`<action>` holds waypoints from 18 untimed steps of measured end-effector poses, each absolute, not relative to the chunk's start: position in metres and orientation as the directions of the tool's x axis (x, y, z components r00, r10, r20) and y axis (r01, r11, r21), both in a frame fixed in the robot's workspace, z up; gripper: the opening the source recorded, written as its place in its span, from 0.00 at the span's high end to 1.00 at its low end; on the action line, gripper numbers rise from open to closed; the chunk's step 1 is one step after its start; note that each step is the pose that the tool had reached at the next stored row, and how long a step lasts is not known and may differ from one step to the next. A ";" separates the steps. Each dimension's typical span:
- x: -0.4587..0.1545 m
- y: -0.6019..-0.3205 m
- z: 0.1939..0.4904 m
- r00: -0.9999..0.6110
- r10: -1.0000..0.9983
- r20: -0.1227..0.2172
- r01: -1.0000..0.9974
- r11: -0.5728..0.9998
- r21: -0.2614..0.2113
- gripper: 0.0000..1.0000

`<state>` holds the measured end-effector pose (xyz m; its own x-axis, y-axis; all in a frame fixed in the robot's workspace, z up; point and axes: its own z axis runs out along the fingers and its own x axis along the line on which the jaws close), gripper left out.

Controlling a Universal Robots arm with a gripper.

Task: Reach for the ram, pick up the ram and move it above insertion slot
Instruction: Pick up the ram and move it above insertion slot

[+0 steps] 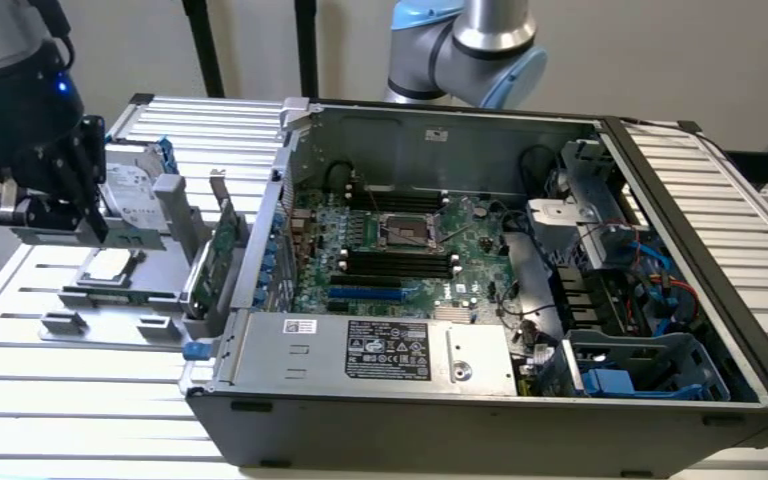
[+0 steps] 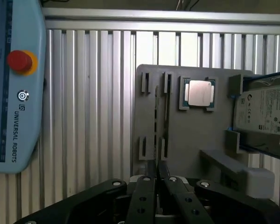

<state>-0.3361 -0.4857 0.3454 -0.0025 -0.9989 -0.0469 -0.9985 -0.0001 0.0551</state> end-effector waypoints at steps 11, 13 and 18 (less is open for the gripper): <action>-0.291 -0.486 0.387 0.008 -0.997 -0.076 -0.998 -0.012 0.055 0.87; -0.283 -0.486 0.393 0.010 -0.996 -0.083 -0.998 -0.015 0.055 0.87; -0.260 -0.486 0.399 0.014 -0.995 -0.104 -0.998 -0.019 0.055 0.87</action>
